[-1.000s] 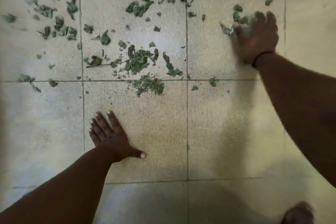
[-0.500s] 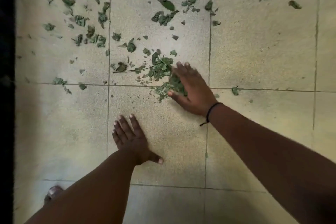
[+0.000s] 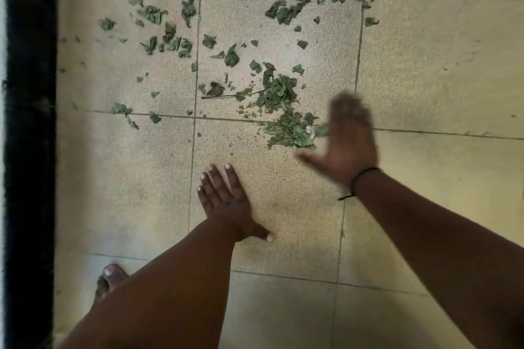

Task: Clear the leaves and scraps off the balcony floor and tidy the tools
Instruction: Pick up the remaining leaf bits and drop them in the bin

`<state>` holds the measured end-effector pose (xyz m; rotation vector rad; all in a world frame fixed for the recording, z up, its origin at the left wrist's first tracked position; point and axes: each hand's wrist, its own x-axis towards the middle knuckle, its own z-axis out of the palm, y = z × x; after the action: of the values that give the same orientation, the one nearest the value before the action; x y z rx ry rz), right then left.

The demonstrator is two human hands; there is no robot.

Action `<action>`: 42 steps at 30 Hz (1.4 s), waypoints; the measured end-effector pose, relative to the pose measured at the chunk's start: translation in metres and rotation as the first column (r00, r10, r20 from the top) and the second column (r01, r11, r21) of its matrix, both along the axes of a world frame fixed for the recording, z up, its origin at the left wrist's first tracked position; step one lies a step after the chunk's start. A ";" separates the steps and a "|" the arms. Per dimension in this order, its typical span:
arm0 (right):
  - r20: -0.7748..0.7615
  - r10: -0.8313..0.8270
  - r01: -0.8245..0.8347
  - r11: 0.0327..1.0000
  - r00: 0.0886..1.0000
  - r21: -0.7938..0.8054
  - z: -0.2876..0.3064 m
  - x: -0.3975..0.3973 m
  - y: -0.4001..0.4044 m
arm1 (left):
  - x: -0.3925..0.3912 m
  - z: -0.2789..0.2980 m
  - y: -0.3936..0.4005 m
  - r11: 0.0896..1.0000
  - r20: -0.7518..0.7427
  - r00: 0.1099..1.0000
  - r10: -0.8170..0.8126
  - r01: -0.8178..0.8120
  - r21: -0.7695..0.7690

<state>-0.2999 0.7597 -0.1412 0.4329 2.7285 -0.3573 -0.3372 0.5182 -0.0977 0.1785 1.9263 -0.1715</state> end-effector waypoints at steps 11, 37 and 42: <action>-0.035 -0.301 0.280 0.918 0.953 -0.280 0.086 0.033 -0.092 | 0.011 0.027 0.002 0.997 -0.162 0.987 0.000 0.013 0.077; 0.327 0.348 -0.271 0.927 0.878 -0.259 0.295 -0.005 -0.076 | -0.017 0.255 -0.098 0.973 -0.139 0.963 0.230 -0.228 0.035; 0.489 0.189 -0.116 0.978 0.852 -0.175 0.255 -0.007 -0.047 | -0.040 0.208 -0.090 0.983 -0.043 0.988 0.149 -0.143 0.111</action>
<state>-0.3071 0.7125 0.1138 0.2252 2.1905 -0.3331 -0.3772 0.4279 0.1102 0.1047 1.9929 0.0260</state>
